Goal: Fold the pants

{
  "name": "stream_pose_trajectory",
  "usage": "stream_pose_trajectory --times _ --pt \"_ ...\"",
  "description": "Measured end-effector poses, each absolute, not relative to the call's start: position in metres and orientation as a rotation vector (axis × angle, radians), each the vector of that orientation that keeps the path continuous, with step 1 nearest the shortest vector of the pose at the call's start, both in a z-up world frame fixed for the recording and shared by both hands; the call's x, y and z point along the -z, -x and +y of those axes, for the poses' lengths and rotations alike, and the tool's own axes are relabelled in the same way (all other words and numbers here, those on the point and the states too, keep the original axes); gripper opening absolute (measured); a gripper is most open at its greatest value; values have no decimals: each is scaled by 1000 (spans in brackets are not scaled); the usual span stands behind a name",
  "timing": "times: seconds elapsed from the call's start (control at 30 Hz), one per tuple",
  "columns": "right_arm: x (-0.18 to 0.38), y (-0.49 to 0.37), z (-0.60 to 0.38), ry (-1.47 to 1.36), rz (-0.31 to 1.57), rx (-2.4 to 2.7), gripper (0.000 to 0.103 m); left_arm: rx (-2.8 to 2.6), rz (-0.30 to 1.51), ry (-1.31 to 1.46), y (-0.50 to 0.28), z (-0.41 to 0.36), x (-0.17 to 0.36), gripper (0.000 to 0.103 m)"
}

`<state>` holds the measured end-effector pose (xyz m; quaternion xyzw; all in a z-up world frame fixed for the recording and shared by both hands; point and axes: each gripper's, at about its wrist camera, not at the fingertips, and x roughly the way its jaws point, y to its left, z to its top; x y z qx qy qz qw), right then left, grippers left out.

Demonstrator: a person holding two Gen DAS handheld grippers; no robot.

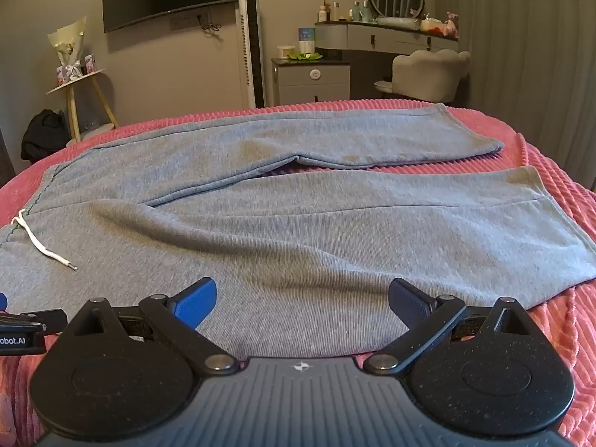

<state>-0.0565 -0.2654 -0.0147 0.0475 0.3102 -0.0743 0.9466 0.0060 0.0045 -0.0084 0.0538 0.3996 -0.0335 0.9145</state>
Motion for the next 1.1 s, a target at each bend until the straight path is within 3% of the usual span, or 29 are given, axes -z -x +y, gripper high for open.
stream_pose_trajectory --times 1.1 --pt "14 59 -268 -120 626 144 99 43 837 -94 -8 8 10 103"
